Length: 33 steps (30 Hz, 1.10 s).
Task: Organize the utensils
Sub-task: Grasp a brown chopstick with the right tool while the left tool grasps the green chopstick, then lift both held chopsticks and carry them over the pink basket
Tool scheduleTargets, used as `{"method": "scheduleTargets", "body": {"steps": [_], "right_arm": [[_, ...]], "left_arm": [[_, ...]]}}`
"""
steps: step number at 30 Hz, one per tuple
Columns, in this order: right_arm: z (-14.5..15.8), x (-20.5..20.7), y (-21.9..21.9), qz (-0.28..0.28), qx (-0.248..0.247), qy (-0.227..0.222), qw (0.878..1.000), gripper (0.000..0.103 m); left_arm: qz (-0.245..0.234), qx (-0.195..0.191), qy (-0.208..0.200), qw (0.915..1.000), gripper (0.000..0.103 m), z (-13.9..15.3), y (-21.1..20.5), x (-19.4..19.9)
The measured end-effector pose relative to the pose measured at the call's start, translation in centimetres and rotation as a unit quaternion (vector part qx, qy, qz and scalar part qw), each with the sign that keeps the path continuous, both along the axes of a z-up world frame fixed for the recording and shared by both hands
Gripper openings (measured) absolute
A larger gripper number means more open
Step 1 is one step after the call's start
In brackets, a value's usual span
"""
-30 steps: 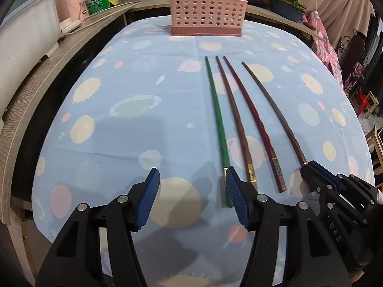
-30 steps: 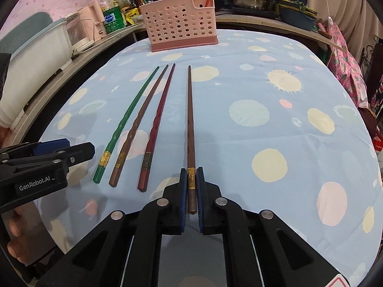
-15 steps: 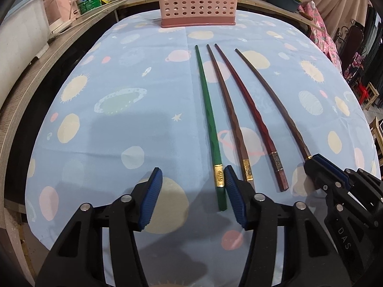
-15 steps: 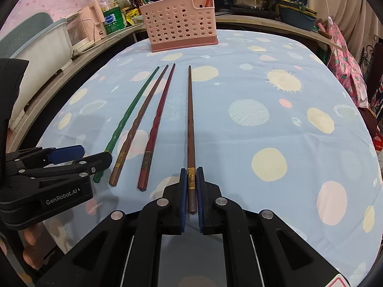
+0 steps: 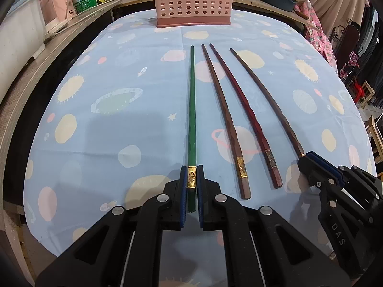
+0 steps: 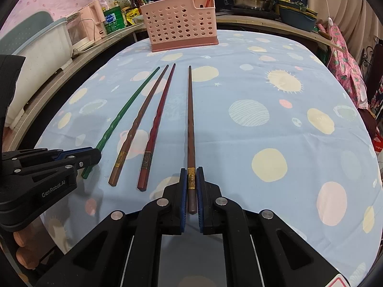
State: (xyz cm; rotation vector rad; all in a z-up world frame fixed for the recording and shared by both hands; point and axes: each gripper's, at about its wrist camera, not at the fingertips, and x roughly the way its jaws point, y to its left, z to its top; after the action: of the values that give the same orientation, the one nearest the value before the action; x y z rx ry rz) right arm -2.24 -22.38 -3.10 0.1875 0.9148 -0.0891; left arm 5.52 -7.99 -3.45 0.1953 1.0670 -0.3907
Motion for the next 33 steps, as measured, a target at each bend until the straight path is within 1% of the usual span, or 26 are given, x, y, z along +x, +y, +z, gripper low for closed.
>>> {"method": "scheduleTargets", "body": {"steps": [4, 9, 16, 21, 29, 33], "right_arm": [[0.1, 0.0, 0.0, 0.0, 0.004, 0.002, 1.0, 0.007], [0.8, -0.1, 0.0, 0.001, 0.009, -0.005, 1.0, 0.007], [3.0, -0.2, -0.3, -0.004, 0.015, -0.028, 0.999, 0.007], [5.3, -0.3, -1.3, -0.015, 0.032, -0.055, 0.998, 0.007], [10.0, 0.2, -3.0, -0.031, 0.023, -0.113, 0.993, 0.007], [12.5, 1.0, -4.0, -0.036, 0.023, -0.144, 0.989, 0.007]], "left_arm": [[0.003, -0.006, 0.005, 1.0, 0.007, 0.2, 0.3, 0.0], [0.011, -0.013, 0.001, 0.9999, 0.007, 1.1, 0.9, 0.1], [0.021, -0.032, -0.017, 0.9991, 0.007, 3.6, 1.9, 0.2], [0.035, -0.044, -0.039, 0.9977, 0.007, 5.8, 2.8, 0.4], [0.059, -0.081, -0.072, 0.9924, 0.007, 10.3, 4.3, 1.7], [0.063, -0.092, -0.091, 0.9895, 0.007, 12.3, 4.7, 2.5]]}}
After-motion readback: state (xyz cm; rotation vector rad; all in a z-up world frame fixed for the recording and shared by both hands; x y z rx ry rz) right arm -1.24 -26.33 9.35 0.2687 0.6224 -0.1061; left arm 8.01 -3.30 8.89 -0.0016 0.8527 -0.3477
